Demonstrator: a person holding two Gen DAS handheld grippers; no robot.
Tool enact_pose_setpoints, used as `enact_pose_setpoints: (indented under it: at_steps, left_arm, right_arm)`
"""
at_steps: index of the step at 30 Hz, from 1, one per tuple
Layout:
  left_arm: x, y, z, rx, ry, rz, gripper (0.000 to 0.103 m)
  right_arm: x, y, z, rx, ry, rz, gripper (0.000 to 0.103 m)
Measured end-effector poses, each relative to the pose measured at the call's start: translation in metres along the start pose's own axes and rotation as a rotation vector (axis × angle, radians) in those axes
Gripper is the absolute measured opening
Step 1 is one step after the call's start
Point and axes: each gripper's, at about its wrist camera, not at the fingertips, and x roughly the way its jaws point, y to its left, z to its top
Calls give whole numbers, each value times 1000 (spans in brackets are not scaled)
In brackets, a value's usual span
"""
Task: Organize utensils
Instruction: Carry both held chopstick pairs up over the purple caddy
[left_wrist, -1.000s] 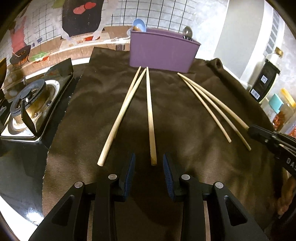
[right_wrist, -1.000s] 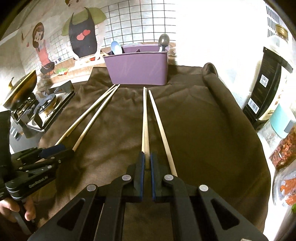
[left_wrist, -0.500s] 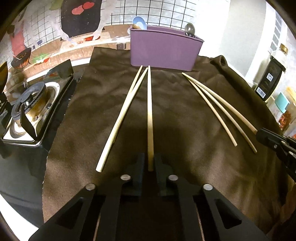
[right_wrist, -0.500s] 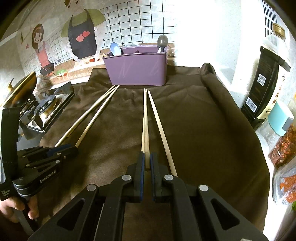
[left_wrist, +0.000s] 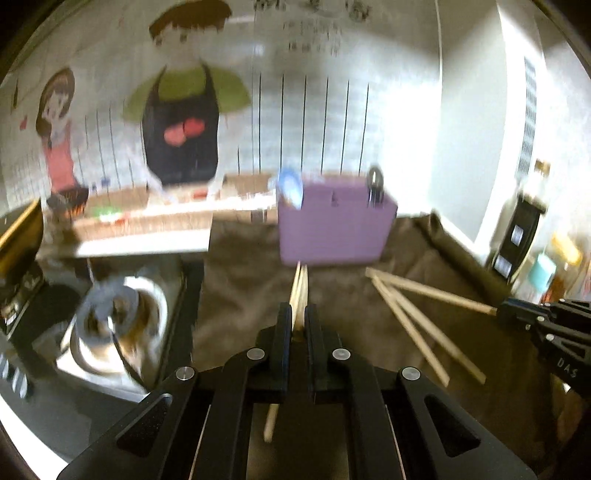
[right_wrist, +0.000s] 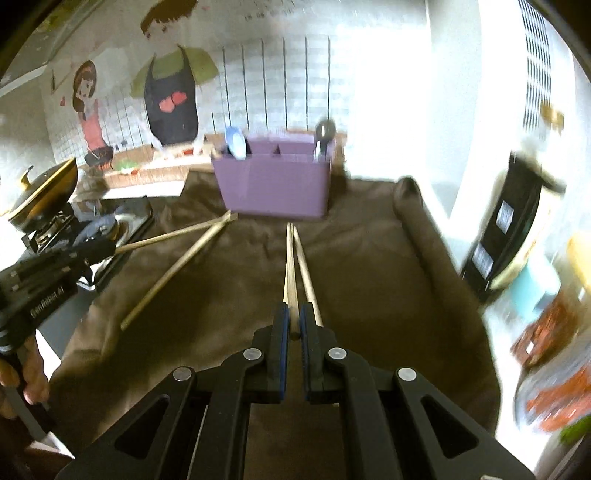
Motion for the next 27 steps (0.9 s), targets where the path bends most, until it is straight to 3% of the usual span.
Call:
enact_pose_setpoints:
  at_steps: [9, 15, 24, 27]
  left_arm:
    - [3, 17, 87, -66, -74, -103, 7]
    - [-8, 14, 144, -44, -135, -143, 6]
    - [-42, 10, 226, -49, -228, -243, 6]
    - [-48, 3, 251, -25, -300, -217, 6]
  right_arm:
    - [-15, -1, 92, -56, -123, -36, 6]
    - [-21, -7, 147, -45, -150, -32, 6]
    - [-83, -9, 230, -71, -249, -7, 6]
    - [-91, -10, 262, -57, -282, 6, 6]
